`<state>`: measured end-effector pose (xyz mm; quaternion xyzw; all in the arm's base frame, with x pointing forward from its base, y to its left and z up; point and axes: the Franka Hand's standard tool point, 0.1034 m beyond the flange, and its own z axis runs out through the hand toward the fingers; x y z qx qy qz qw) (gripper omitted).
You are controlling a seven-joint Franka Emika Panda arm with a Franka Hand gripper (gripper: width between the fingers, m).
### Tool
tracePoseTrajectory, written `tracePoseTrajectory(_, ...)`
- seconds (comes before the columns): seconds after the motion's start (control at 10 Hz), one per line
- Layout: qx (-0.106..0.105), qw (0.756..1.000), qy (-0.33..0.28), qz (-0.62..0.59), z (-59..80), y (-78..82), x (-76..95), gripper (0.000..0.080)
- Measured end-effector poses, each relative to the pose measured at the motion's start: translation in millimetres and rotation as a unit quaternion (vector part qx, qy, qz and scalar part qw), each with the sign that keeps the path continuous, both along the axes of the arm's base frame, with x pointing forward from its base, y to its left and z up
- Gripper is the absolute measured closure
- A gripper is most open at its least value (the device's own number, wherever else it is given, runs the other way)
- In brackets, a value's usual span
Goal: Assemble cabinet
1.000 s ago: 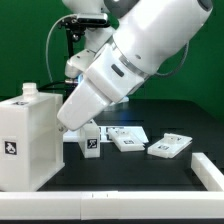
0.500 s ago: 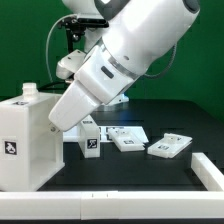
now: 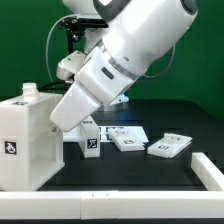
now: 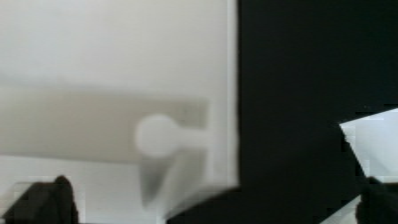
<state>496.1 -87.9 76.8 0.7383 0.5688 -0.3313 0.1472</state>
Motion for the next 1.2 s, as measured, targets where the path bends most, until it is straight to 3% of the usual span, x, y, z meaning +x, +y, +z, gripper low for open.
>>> tracePoseTrajectory(0.1,0.002,1.000,-0.011,0.001,-2.5,0.8,0.9,0.0002)
tracePoseTrajectory(0.2,-0.013,1.000,-0.014,-0.001,-1.3,-0.9,0.1,0.0002)
tracePoseTrajectory(0.3,-0.044,0.999,-0.003,0.001,-1.0,-1.5,-3.7,0.0002)
tracePoseTrajectory(0.5,-0.069,0.998,0.012,0.004,-1.6,3.6,-3.7,0.0002)
tracePoseTrajectory(0.8,-0.135,0.989,0.061,0.012,-10.7,13.1,-14.5,0.0002)
tracePoseTrajectory(0.9,-0.135,0.987,0.077,0.025,-13.0,13.7,-11.5,0.0002)
tracePoseTrajectory(1.0,-0.134,0.988,0.078,0.026,-6.2,3.2,-2.6,0.0002)
tracePoseTrajectory(1.2,-0.139,0.990,0.034,0.013,-1.1,1.7,-1.7,0.0002)
